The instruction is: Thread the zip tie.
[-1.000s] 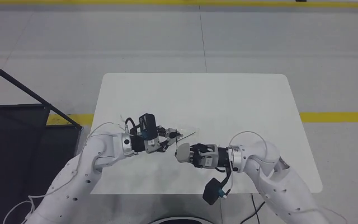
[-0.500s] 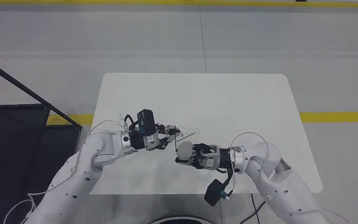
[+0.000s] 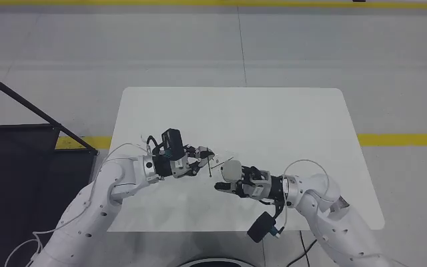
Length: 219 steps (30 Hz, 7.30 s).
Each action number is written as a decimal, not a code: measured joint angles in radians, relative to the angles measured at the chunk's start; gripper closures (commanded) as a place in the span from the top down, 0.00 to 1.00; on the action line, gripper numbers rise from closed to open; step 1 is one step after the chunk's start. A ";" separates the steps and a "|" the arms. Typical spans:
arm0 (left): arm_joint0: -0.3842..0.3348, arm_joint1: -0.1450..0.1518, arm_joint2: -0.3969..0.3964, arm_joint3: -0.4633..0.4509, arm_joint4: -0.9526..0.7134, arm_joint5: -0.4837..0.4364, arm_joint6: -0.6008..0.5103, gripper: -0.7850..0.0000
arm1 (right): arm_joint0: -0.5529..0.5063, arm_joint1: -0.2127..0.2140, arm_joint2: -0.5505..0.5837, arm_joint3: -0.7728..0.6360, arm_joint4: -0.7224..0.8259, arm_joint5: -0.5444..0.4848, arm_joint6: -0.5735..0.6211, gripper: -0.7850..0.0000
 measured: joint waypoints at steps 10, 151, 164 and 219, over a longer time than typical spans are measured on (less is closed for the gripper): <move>0.000 -0.004 0.011 0.000 0.000 -0.022 -0.009 0.00 | -0.033 0.003 -0.002 -0.095 -0.113 0.014 0.148 0.39; 0.047 -0.033 -0.035 0.008 -0.103 -0.056 0.083 0.00 | 0.210 -0.164 -0.274 0.575 0.775 -0.352 -0.064 0.45; 0.033 -0.040 -0.028 0.031 -0.105 -0.063 0.085 0.00 | 0.231 -0.182 -0.289 0.606 0.757 -0.363 -0.080 0.00; 0.011 -0.020 0.002 0.153 -0.759 -0.159 -0.119 1.00 | 0.333 -0.154 -0.425 0.610 0.893 -0.599 -0.114 0.00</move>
